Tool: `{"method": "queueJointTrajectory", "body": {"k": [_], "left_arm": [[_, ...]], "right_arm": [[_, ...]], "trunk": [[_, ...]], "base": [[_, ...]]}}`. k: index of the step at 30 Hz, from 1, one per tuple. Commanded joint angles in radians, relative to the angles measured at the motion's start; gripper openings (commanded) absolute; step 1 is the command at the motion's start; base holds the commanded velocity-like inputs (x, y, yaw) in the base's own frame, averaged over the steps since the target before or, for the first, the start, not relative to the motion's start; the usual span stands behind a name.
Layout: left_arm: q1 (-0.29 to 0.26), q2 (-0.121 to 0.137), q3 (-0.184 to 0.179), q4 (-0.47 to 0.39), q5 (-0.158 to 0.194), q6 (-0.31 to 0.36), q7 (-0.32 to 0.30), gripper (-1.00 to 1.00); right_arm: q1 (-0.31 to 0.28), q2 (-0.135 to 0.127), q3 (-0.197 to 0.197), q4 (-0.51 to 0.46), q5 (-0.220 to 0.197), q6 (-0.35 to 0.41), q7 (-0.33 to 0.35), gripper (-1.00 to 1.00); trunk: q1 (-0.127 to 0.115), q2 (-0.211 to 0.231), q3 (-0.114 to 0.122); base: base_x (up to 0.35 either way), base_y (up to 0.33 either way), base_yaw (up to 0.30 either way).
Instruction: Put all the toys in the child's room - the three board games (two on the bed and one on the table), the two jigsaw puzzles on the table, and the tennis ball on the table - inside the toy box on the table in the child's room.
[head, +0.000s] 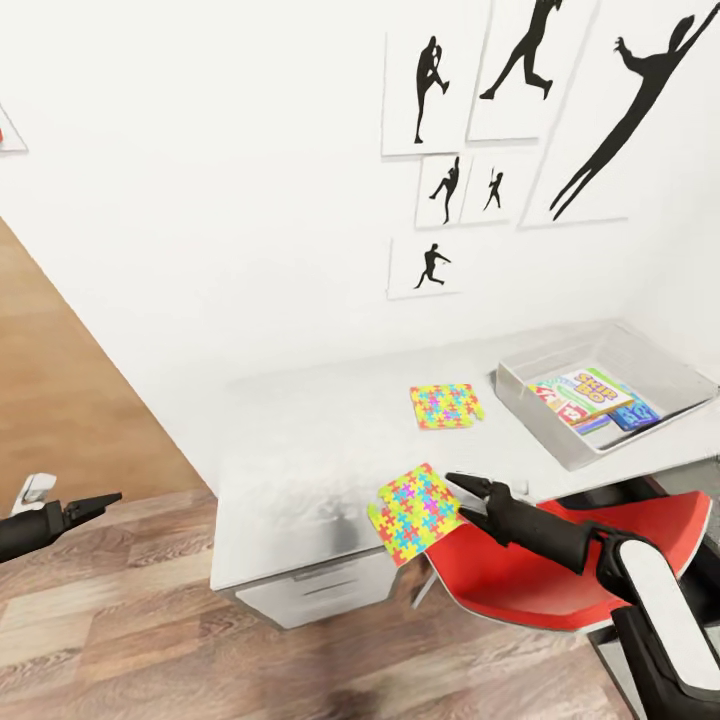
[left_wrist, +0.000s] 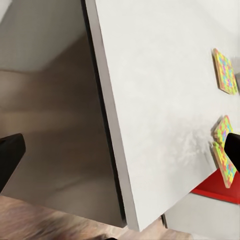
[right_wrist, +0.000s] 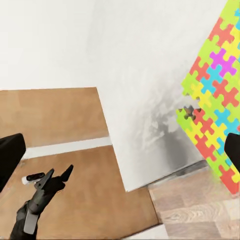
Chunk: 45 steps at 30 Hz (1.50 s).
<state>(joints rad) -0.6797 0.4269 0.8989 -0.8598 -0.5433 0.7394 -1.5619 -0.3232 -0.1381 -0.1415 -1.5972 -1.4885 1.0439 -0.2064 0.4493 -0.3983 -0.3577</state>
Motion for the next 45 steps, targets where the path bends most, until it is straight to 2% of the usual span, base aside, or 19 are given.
{"method": "queueJointTrajectory", "body": {"k": [1,2,4,6,9,14,17,21,25,28,31,33,34,37,45], "left_arm": [[-0.001,0.0,0.003,-0.001,-0.01,0.01,-0.009,1.0],[-0.001,0.0,0.002,-0.001,-0.01,0.01,-0.009,1.0],[-0.001,-0.001,0.002,-0.001,-0.01,0.01,-0.009,1.0],[-0.001,-0.001,0.002,-0.001,-0.01,0.01,-0.009,1.0],[-0.001,-0.001,0.002,-0.001,-0.01,0.01,-0.009,1.0],[-0.001,-0.001,0.002,-0.001,-0.01,0.01,-0.009,1.0],[-0.001,-0.001,0.002,-0.001,-0.01,0.01,-0.009,1.0],[-0.001,-0.002,0.001,-0.001,-0.01,0.009,-0.009,1.0],[-0.001,-0.002,0.001,-0.001,-0.01,0.009,-0.009,1.0],[-0.001,-0.001,0.001,-0.001,-0.01,0.009,-0.009,1.0],[-0.001,-0.001,0.002,-0.001,-0.01,0.009,-0.009,1.0],[-0.001,-0.002,0.001,-0.001,-0.01,0.009,-0.009,1.0],[-0.001,-0.002,0.001,-0.001,-0.01,0.009,-0.009,1.0],[-0.001,-0.001,0.002,-0.001,-0.01,0.009,-0.009,1.0],[-0.001,-0.001,0.003,-0.001,-0.01,0.009,-0.009,1.0]], "right_arm": [[0.017,0.0,-0.001,-0.001,-0.009,0.003,0.031,1.0],[0.051,0.0,-0.003,-0.002,-0.007,0.003,0.101,1.0],[0.086,0.0,-0.006,-0.003,-0.005,0.003,0.156,1.0],[0.151,0.001,-0.017,-0.004,-0.004,0.003,0.23,1.0],[0.199,0.0,-0.024,-0.004,-0.004,0.003,0.289,1.0],[0.242,0.0,-0.027,-0.004,0.003,0.002,0.399,1.0],[0.259,0.001,-0.028,-0.004,0.037,0.001,0.459,1.0],[0.279,0.001,-0.03,-0.004,0.113,0.0,0.539,1.0],[0.284,0.001,-0.031,-0.004,0.158,-0.005,0.589,1.0],[0.287,-0.003,-0.042,-0.004,0.221,-0.033,0.649,1.0],[0.285,-0.005,-0.044,-0.003,0.27,-0.05,0.671,1.0],[0.283,-0.001,-0.039,-0.004,0.336,-0.083,0.683,1.0],[0.283,0.0,-0.038,-0.004,0.351,-0.093,0.685,1.0],[0.282,0.002,-0.036,-0.004,0.389,-0.12,0.696,1.0],[0.282,-0.002,-0.044,-0.004,0.417,-0.14,0.757,1.0]], "trunk": [[0.001,-0.002,0.0],[0.001,-0.002,0.001],[0.001,-0.002,0.004],[0.001,-0.002,0.007],[0.001,-0.002,0.012],[0.001,-0.002,0.02],[0.001,-0.002,0.024],[0.001,-0.002,0.031],[0.001,-0.002,0.035],[0.001,-0.002,0.036],[0.001,-0.002,0.037],[0.001,-0.002,0.037],[0.001,-0.002,0.037],[0.001,-0.002,0.037],[0.001,-0.002,0.037]], "base": [[0.0,0.0,-0.1],[0.0,0.0,-0.093],[0.0,0.0,-0.089],[0.0,0.0,-0.084],[0.0,0.0,-0.081],[0.0,0.0,-0.078],[0.0,0.0,-0.077],[0.0,0.0,-0.077],[0.0,0.0,-0.065],[0.0,0.0,-0.022],[0.0,0.0,-0.007],[0.0,0.0,-0.003],[0.0,0.0,-0.002],[0.0,0.0,-0.001],[0.0,0.0,0.0]]}}
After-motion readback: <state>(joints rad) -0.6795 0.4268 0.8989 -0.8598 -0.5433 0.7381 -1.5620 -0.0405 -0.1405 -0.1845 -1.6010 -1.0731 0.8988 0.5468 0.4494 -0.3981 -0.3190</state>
